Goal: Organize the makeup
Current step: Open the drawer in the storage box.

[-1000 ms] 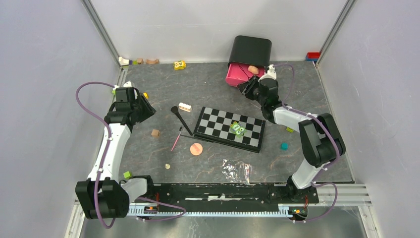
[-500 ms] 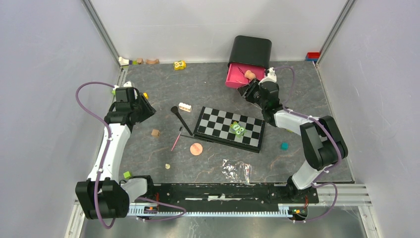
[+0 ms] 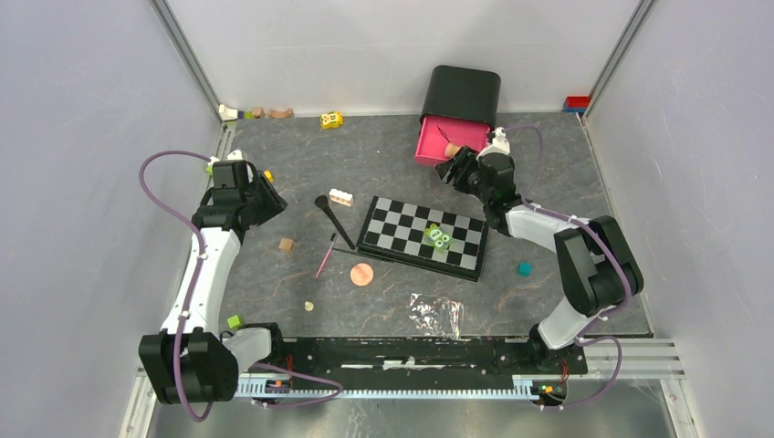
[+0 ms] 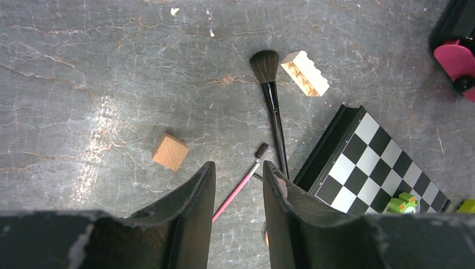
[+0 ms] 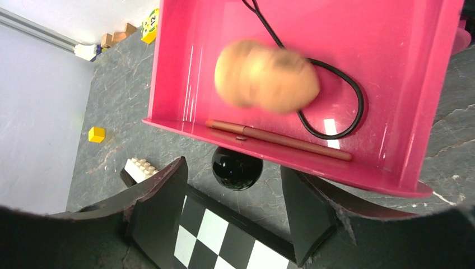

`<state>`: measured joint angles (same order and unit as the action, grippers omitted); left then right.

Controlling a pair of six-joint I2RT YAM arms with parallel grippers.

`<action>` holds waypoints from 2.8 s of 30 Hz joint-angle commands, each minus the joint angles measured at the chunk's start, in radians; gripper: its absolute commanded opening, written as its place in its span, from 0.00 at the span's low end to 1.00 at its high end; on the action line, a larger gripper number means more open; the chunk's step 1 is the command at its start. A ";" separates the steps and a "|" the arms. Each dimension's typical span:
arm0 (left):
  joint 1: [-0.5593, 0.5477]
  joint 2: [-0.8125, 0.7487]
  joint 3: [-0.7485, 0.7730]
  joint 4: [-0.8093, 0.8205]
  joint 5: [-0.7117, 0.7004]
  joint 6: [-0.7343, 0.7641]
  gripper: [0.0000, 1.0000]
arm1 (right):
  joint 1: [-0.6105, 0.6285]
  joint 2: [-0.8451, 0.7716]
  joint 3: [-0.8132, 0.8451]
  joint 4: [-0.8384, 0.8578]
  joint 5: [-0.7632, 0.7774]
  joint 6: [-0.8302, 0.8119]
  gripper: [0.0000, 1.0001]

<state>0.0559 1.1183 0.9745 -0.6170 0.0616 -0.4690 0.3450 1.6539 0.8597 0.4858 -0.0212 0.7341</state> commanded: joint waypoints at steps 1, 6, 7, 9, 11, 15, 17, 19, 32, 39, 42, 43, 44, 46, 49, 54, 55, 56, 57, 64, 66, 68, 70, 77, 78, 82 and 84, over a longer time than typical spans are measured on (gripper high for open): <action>0.006 -0.020 -0.006 0.037 0.014 0.009 0.44 | 0.002 -0.063 -0.011 0.003 0.015 -0.033 0.69; 0.007 -0.019 -0.005 0.036 0.011 0.010 0.44 | 0.002 -0.127 -0.049 -0.016 0.006 -0.042 0.71; 0.007 -0.020 -0.006 0.035 0.009 0.012 0.44 | 0.001 -0.153 -0.067 -0.019 0.008 -0.049 0.71; 0.007 -0.026 -0.007 0.036 0.003 0.012 0.44 | 0.000 -0.206 -0.093 -0.048 0.014 -0.085 0.72; 0.007 -0.029 -0.008 0.037 -0.003 0.012 0.44 | -0.001 -0.260 -0.101 -0.106 0.047 -0.137 0.72; 0.007 -0.022 -0.008 0.036 -0.005 0.009 0.45 | -0.015 -0.339 -0.097 -0.265 0.075 -0.243 0.75; 0.007 -0.019 -0.010 0.037 -0.004 0.008 0.45 | -0.023 -0.379 -0.098 -0.340 0.091 -0.278 0.78; 0.007 -0.018 -0.010 0.037 -0.006 0.007 0.45 | -0.034 -0.420 -0.101 -0.409 0.115 -0.297 0.82; 0.006 -0.053 -0.014 -0.003 -0.049 0.016 0.57 | -0.092 -0.553 -0.125 -0.748 0.115 -0.276 0.98; 0.007 -0.057 0.006 -0.053 -0.023 0.003 0.64 | -0.092 -0.614 -0.170 -0.782 0.069 -0.297 0.98; 0.006 -0.054 0.001 -0.066 0.002 -0.001 0.65 | -0.092 -0.663 -0.196 -0.772 0.084 -0.298 0.98; 0.007 -0.049 0.001 -0.074 0.004 -0.002 0.65 | -0.092 -0.671 -0.197 -0.777 0.095 -0.303 0.98; 0.006 -0.045 0.001 -0.078 0.003 -0.002 0.65 | -0.092 -0.672 -0.193 -0.789 0.101 -0.312 0.98; 0.006 -0.039 0.001 -0.084 0.000 0.000 0.66 | -0.092 -0.665 -0.176 -0.815 0.106 -0.324 0.98; 0.006 -0.038 -0.003 -0.084 0.000 -0.002 0.66 | -0.092 -0.632 -0.139 -0.866 0.087 -0.331 0.98; 0.007 -0.023 -0.015 -0.072 0.001 0.002 0.66 | -0.092 -0.592 -0.116 -0.903 0.055 -0.337 0.98; 0.007 -0.014 -0.014 -0.073 0.011 0.007 0.66 | -0.092 -0.587 -0.118 -0.902 0.042 -0.339 0.98; 0.007 -0.006 -0.014 -0.077 0.016 0.009 0.66 | -0.092 -0.583 -0.121 -0.898 0.026 -0.341 0.98; 0.007 -0.002 -0.016 -0.080 0.019 0.007 0.66 | -0.093 -0.580 -0.124 -0.894 0.011 -0.342 0.98; 0.005 0.001 -0.057 -0.072 0.016 -0.054 0.63 | -0.084 -0.607 -0.155 -0.810 -0.089 -0.336 0.98; -0.001 0.013 -0.065 -0.068 0.042 -0.071 0.61 | -0.064 -0.590 -0.130 -0.822 -0.105 -0.342 0.97; -0.017 0.010 -0.073 -0.067 0.041 -0.086 0.60 | 0.048 -0.556 -0.079 -0.868 -0.118 -0.379 0.92; -0.019 0.005 -0.074 -0.062 0.041 -0.091 0.60 | 0.120 -0.567 -0.094 -0.865 -0.152 -0.362 0.90; -0.024 0.024 -0.069 -0.041 0.054 -0.067 0.60 | 0.251 -0.680 -0.289 -0.870 -0.112 -0.204 0.79; -0.025 0.030 -0.067 -0.040 0.054 -0.058 0.60 | 0.263 -0.692 -0.310 -0.889 -0.101 -0.192 0.78; -0.024 0.055 -0.054 -0.038 0.050 -0.035 0.60 | 0.289 -0.745 -0.368 -0.951 -0.101 -0.163 0.75; -0.025 0.065 -0.054 -0.034 0.053 -0.033 0.60 | 0.293 -0.763 -0.392 -0.958 -0.144 -0.159 0.75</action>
<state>0.0368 1.1660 0.8997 -0.6842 0.0902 -0.5220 0.6250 0.9398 0.4984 -0.4370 -0.1349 0.5293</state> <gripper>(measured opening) 0.604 0.750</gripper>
